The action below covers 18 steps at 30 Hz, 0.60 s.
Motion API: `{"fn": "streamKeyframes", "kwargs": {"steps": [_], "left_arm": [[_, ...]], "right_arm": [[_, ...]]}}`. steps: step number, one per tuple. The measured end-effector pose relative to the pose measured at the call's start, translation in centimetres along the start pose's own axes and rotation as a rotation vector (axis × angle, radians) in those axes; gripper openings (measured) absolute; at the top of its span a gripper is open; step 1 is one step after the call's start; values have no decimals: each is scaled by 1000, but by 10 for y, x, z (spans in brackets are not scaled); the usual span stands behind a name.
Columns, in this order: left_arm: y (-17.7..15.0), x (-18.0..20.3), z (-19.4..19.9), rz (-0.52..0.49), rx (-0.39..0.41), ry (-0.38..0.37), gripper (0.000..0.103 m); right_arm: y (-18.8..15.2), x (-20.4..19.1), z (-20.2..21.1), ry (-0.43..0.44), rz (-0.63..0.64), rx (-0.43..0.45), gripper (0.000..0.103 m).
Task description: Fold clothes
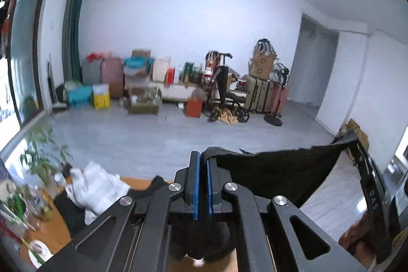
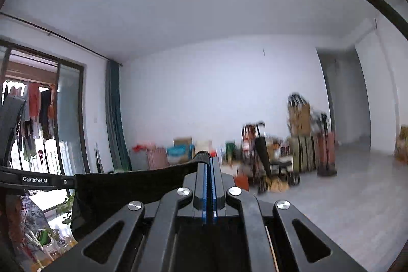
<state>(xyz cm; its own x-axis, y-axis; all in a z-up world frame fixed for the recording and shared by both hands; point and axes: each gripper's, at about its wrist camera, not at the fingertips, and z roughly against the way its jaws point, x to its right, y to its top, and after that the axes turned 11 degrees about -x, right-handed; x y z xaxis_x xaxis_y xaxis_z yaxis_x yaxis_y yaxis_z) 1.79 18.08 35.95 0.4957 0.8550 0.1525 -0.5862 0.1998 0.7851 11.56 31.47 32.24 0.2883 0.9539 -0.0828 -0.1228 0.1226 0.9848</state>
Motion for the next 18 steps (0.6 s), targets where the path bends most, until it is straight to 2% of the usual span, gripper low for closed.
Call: {"fn": "streamKeyframes", "kwargs": {"steps": [2, 6, 9, 13, 14, 16, 18], "left_arm": [[-12, -2, -7, -17, -6, -2, 5], [-62, -20, -72, -17, -175, 7, 5], [-128, -42, -144, 5, -339, -26, 5], [-245, -70, -251, 95, -591, -95, 5], [-274, -74, -270, 128, -656, -110, 5], [-335, -84, -308, 190, -790, -139, 5], [-369, -86, -322, 192, -866, -147, 5]], "right_arm": [[-11, -6, -2, -5, 17, -10, 3], [-70, -5, -26, -13, 16, -139, 3], [-160, 7, -59, -15, -9, -332, 3], [-285, 30, -98, -15, -81, -641, 3], [-324, 35, -105, -27, -93, -731, 3], [-375, 51, -106, -37, -108, -853, 3], [-420, 68, -101, -20, -115, -968, 3]]}}
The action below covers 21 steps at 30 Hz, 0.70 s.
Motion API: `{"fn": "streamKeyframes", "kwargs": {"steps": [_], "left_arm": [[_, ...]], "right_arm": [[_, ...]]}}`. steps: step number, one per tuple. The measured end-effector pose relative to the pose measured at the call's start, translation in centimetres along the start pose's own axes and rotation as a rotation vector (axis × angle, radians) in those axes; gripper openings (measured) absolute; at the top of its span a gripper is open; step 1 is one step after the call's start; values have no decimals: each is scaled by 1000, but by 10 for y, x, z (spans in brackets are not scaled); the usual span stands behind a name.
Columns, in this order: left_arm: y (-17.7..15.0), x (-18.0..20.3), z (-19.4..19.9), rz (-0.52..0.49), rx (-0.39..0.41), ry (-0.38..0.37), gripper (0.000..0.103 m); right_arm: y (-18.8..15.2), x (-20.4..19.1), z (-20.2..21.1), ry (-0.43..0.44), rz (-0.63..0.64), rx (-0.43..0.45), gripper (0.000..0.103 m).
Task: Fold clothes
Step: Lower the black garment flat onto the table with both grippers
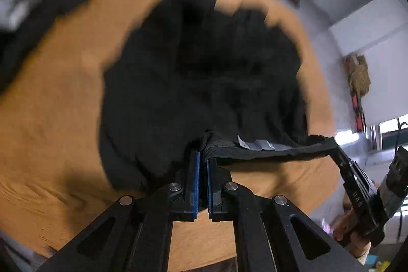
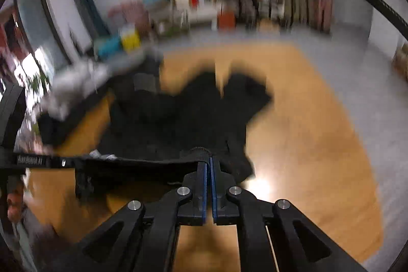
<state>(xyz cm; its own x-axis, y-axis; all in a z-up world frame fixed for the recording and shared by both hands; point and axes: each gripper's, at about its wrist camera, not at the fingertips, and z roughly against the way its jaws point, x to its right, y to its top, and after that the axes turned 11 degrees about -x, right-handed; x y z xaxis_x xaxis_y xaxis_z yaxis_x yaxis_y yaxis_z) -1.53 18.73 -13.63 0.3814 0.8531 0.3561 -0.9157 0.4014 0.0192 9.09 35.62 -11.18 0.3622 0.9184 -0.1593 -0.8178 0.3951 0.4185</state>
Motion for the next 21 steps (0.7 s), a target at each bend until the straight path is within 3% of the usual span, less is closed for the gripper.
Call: {"fn": "streamKeyframes", "kwargs": {"steps": [5, 7, 9, 10, 11, 14, 16, 18, 21], "left_arm": [[-35, -15, -31, -64, -104, 19, 6], [-43, -16, -31, -98, -165, 40, 13], [-45, -17, -25, -101, -192, 68, 36], [-47, -19, -16, -93, -173, 79, 55], [-48, -20, -7, -83, -153, 90, 67], [-45, -30, 24, -60, -74, 48, 76], [-39, -37, 39, -32, -18, 44, 77], [-18, -37, 40, -15, 23, 126, 77], [8, -32, 12, -6, 0, 208, 77]], "right_arm": [[-82, -1, -32, -2, 113, -176, 4], [-93, 0, -32, -6, 139, -187, 7], [-89, 5, -24, -2, 129, -169, 32], [-83, 9, -19, 1, 119, -157, 46], [-75, 13, -13, 12, 112, -145, 47], [-54, 28, 7, 14, 120, -101, 58], [-40, 36, 15, -22, 129, -72, 58], [-24, 48, 14, -61, 99, -58, 59], [-5, 52, -17, -45, 48, -92, 59]]}}
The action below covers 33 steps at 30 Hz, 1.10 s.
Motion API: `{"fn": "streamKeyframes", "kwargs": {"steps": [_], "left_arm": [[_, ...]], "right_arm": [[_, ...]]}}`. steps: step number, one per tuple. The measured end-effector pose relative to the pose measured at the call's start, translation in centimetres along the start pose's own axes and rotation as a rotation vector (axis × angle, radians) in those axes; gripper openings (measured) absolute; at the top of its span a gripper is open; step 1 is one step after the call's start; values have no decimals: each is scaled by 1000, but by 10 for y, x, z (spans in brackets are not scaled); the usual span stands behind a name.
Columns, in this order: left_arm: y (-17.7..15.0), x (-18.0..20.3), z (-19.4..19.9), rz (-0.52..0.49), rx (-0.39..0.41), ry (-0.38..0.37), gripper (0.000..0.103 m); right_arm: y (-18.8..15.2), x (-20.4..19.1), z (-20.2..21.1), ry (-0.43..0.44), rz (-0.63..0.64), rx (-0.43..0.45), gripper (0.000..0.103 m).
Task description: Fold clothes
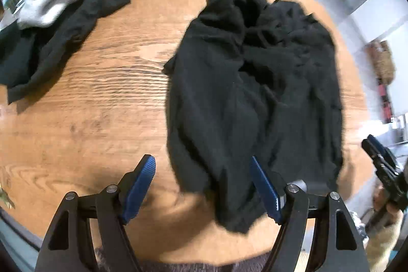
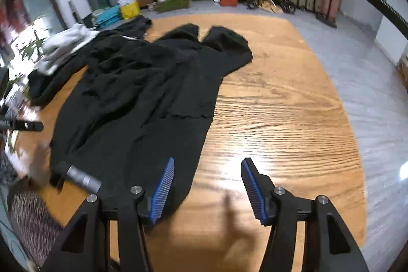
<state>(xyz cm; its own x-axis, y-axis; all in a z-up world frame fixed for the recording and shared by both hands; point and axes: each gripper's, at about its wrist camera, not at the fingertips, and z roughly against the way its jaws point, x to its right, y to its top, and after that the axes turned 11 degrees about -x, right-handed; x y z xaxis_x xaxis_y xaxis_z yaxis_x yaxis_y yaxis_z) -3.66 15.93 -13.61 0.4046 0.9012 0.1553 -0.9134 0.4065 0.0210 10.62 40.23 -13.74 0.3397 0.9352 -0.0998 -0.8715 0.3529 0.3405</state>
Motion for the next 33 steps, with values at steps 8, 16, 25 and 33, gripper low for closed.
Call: {"fn": "streamKeyframes", "kwargs": {"steps": [8, 16, 25, 33], "left_arm": [[19, 28, -42, -50, -17, 147, 35], [15, -3, -25, -10, -4, 276, 11], [6, -28, -23, 84, -15, 148, 12], [-16, 7, 32, 18, 134, 54, 56]], "right_arm": [[11, -27, -54, 51, 1, -57, 55], [1, -19, -60, -140, 27, -64, 5], [-13, -3, -43, -118, -12, -35, 36], [-2, -38, 0, 15, 81, 61, 36]]}}
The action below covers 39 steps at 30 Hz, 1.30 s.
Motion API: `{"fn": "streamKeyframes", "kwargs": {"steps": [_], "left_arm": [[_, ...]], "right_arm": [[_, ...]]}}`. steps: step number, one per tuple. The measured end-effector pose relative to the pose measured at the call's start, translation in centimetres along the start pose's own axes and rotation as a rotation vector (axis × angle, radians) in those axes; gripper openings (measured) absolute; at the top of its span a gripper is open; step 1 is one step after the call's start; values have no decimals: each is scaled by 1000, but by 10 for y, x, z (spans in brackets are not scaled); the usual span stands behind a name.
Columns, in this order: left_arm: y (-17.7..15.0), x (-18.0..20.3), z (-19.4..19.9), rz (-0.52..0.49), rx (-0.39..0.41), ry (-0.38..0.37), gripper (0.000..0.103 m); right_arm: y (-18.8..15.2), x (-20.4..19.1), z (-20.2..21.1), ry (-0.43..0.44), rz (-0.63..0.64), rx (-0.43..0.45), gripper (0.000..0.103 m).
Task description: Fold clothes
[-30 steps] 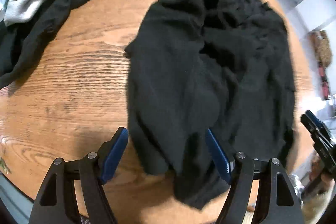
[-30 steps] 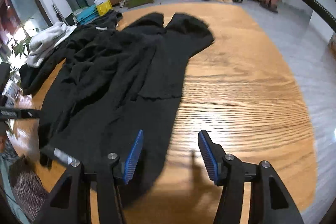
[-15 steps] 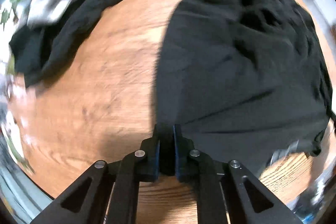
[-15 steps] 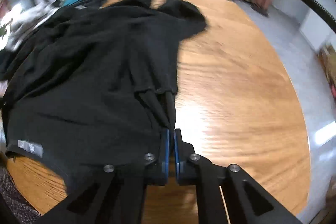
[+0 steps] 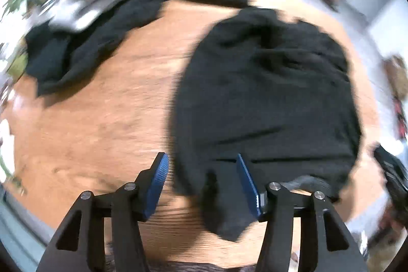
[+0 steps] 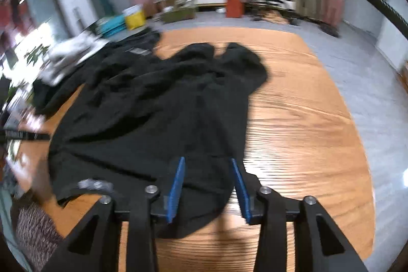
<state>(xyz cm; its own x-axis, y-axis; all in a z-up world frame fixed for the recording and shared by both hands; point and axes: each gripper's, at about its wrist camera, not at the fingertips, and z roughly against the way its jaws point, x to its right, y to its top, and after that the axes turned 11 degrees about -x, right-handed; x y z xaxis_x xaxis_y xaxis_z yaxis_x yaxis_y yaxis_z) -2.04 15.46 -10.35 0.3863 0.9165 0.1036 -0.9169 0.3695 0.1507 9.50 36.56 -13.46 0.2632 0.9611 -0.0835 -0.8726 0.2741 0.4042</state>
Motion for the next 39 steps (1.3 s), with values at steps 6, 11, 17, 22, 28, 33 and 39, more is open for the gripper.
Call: {"fn": "streamKeyframes", "kwargs": {"steps": [6, 11, 17, 22, 28, 33, 39], "left_arm": [[4, 48, -39, -122, -102, 22, 3], [-12, 49, -68, -121, -165, 16, 3], [-51, 41, -62, -142, -214, -53, 3], [-87, 46, -58, -205, -298, -118, 3], [-86, 57, -35, -202, -248, -148, 3], [-64, 68, -5, -173, -63, -61, 3], [-49, 79, -55, -113, -130, 15, 3]], "right_arm": [[-7, -40, -53, 21, 47, -120, 17], [-28, -49, -63, -10, 93, -160, 10], [-71, -46, -45, -21, 127, -177, 10], [-103, -47, -26, -3, 143, -214, 10], [-113, -45, -18, 16, 146, -247, 11], [-71, -36, -11, 17, 100, -174, 18], [-34, -43, -30, -24, 93, -145, 23]]}}
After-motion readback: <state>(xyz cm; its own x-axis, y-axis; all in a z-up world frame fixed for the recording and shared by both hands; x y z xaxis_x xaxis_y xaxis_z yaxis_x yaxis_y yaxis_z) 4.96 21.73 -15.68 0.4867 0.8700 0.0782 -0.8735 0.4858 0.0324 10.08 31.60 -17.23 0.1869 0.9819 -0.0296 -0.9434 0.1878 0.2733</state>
